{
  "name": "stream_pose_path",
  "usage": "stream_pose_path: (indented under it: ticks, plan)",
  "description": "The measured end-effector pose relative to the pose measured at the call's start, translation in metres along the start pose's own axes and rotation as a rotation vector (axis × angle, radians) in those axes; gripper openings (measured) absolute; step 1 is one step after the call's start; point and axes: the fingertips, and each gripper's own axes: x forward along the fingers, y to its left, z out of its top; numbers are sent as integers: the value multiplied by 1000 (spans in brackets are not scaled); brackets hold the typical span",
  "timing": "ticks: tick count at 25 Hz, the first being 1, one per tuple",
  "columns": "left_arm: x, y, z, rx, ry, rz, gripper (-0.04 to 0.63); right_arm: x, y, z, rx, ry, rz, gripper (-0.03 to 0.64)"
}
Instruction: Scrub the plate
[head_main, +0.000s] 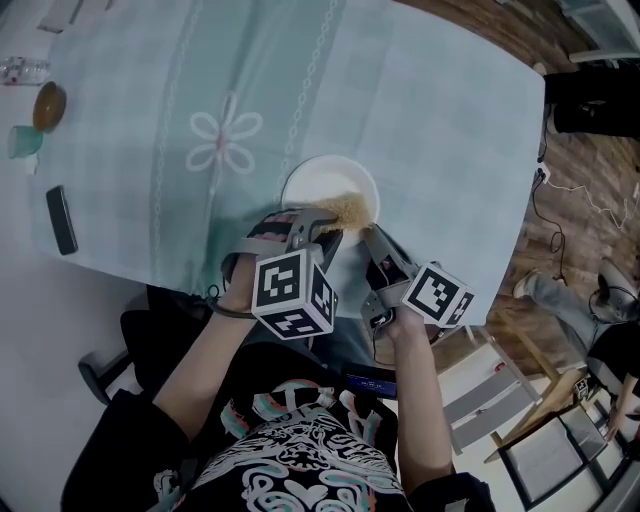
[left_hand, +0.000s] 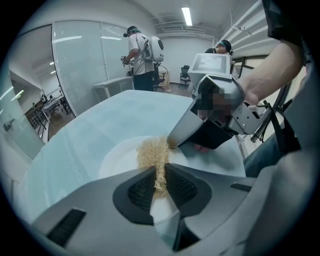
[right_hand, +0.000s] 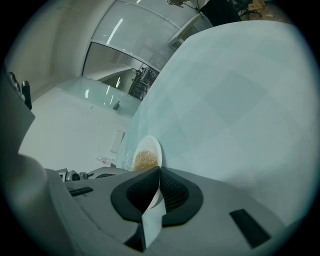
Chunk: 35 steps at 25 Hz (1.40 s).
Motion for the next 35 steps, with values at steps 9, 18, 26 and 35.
stream_pose_path:
  ticks: [9, 18, 26, 35]
  plan:
    - [-5, -10, 2, -137, -20, -161, 74, -1, 0, 1, -5, -7, -6, -3]
    - [-3, -8, -1, -101, -17, -110, 75, 0, 1, -1, -1, -6, -9, -3]
    - [-1, -5, -2, -108, -15, -92, 75, 0, 1, 0, -1, -6, -9, -3]
    - [-1, -3, -1, -88, -7, -73, 75, -1, 1, 0, -1, -5, -3, -3]
